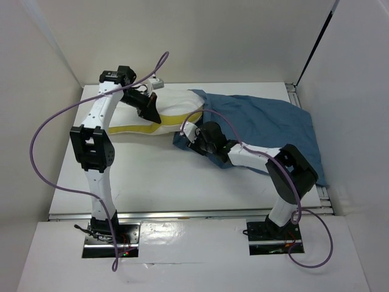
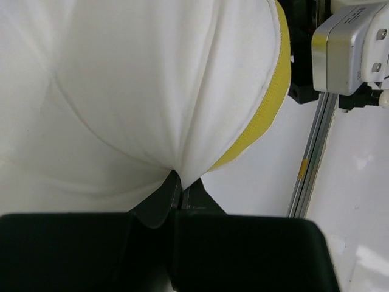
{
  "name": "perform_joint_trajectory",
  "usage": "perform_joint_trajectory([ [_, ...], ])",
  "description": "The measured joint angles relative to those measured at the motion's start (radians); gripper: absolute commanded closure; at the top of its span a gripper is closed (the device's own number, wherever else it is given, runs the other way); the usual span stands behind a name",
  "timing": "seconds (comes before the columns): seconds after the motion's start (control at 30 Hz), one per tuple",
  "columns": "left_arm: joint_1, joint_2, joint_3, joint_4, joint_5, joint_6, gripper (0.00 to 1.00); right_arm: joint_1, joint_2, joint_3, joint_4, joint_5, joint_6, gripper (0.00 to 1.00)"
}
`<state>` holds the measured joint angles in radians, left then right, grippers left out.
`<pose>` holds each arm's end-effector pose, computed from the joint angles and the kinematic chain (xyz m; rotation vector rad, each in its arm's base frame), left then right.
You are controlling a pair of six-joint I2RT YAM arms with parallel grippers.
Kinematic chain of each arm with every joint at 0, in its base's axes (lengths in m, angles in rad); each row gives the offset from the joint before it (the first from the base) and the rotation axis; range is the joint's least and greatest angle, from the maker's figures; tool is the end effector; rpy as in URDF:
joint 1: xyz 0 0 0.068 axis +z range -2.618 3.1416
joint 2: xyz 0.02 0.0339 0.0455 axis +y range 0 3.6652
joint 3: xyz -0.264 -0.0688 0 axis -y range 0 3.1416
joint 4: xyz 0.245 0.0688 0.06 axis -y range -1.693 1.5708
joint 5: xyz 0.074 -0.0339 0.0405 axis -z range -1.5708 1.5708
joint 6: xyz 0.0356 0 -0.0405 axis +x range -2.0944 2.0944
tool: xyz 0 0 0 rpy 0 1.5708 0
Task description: Put the pillow into the pillowcase
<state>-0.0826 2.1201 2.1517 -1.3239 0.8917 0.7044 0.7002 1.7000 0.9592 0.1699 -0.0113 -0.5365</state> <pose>0.4236 -0.0629 0.3137 1.0834 2.1845 -1.0027 0.2808 0.2371 0.1950 -1.2480 1.7428 0.1078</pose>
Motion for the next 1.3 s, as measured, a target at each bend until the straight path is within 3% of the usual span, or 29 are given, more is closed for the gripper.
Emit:
perform_joint_trajectory([
  [0.2,0.01,0.0,-0.031,-0.004,0.01,0.004,1.0,-0.021,0.027,0.022,0.006,-0.001,0.003,0.51],
  [0.57,0.013,0.0,-0.031,0.039,0.003,0.013,1.0,-0.098,0.229,0.254,-0.089,-0.066,0.121,0.53],
  [0.77,0.028,0.0,-0.031,0.05,-0.011,0.025,1.0,-0.129,0.323,0.39,-0.193,-0.179,0.162,0.54],
  [0.9,0.036,0.0,-0.032,0.042,-0.016,0.026,1.0,-0.162,0.385,0.478,-0.281,-0.258,0.2,0.68],
  [1.07,0.037,0.0,-0.032,0.018,-0.015,0.027,1.0,-0.2,0.423,0.49,-0.341,-0.289,0.232,0.97],
  [1.3,0.037,0.0,-0.032,0.011,-0.013,0.027,1.0,-0.205,0.423,0.495,-0.361,-0.298,0.245,1.0],
])
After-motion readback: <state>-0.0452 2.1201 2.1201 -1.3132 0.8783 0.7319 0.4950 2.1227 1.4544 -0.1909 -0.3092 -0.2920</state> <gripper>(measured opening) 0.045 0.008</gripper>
